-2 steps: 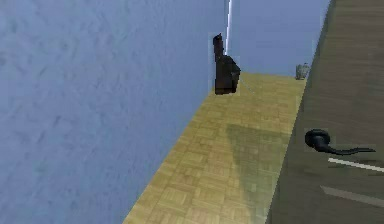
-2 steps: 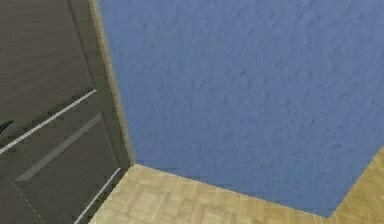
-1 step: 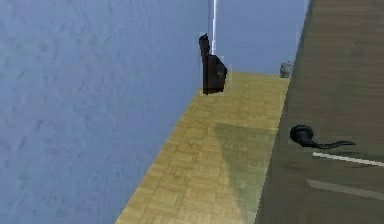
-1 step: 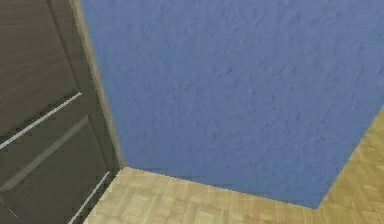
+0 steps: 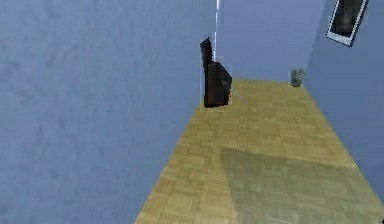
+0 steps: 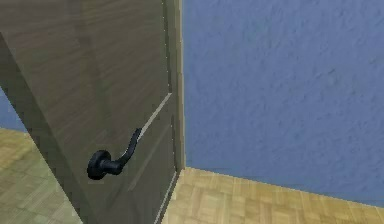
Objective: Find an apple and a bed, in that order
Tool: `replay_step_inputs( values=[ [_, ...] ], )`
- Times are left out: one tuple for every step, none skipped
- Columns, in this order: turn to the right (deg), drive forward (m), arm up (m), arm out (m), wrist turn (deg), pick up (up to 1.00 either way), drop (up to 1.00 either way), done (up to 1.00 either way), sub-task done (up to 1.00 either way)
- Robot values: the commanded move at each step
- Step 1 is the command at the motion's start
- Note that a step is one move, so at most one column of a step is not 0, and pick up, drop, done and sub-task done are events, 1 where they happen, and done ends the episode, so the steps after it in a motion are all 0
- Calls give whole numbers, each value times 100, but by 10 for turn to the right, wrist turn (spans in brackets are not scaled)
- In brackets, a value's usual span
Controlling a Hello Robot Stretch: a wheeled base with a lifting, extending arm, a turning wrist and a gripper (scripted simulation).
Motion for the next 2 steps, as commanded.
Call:
replay_step_inputs(
  values=[
    [-30, 0, 0, 0, 0, 0, 0, 0, 0],
    [0, 80, 0, 0, 0, 0, 0, 0, 0]
  ],
)
